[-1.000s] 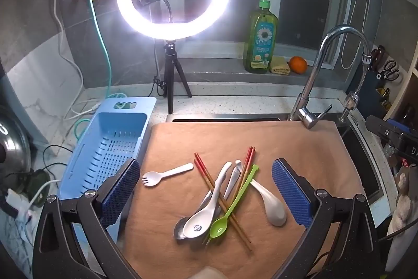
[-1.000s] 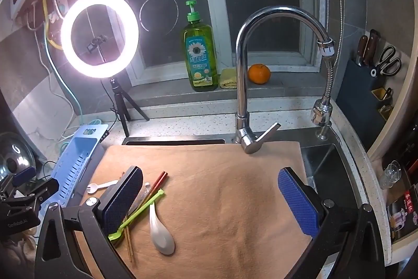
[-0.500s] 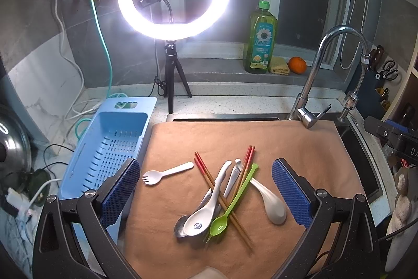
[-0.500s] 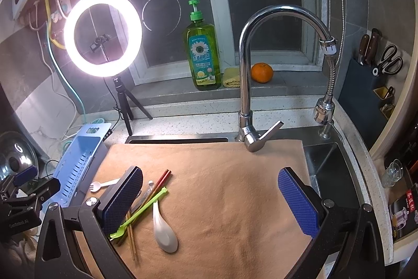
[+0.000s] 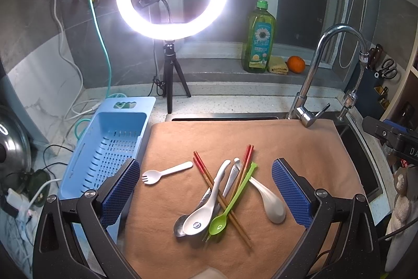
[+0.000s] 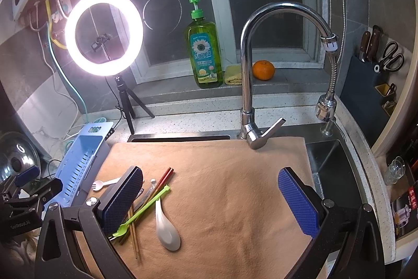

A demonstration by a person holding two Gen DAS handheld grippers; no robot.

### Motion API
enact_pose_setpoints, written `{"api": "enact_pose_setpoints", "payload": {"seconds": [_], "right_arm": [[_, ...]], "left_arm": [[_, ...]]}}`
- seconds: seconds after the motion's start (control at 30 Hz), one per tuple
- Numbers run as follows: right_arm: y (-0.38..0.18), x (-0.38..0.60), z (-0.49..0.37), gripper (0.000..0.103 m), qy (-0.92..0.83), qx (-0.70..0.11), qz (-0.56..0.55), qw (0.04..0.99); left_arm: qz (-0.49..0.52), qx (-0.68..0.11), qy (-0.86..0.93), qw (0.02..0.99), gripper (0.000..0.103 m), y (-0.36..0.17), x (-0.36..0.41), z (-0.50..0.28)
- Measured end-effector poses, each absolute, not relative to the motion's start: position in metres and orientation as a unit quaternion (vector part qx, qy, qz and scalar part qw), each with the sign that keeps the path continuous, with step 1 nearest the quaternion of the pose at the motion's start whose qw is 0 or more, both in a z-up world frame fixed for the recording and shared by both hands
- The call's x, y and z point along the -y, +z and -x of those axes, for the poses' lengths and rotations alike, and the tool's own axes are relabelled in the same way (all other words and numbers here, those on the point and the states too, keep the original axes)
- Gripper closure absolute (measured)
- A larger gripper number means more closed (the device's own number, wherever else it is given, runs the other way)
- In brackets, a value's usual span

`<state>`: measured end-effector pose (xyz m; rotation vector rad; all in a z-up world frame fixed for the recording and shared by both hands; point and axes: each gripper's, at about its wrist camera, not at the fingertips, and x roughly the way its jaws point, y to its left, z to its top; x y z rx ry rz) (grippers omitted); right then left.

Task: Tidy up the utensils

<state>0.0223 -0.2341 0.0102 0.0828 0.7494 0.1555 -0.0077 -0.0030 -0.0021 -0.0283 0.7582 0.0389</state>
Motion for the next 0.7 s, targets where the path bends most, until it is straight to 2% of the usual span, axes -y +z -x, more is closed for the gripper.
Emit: {"api": "enact_pose_setpoints", "payload": {"seconds": [0.7], "right_arm": [[0.0065, 0.2337, -0.0276, 0.001, 0.078, -0.372, -0.043, 0.924]], "left_arm": [[0.01, -0.373, 0.015, 0.928, 0.002, -0.0015, 0.0071, 0.0059]]}}
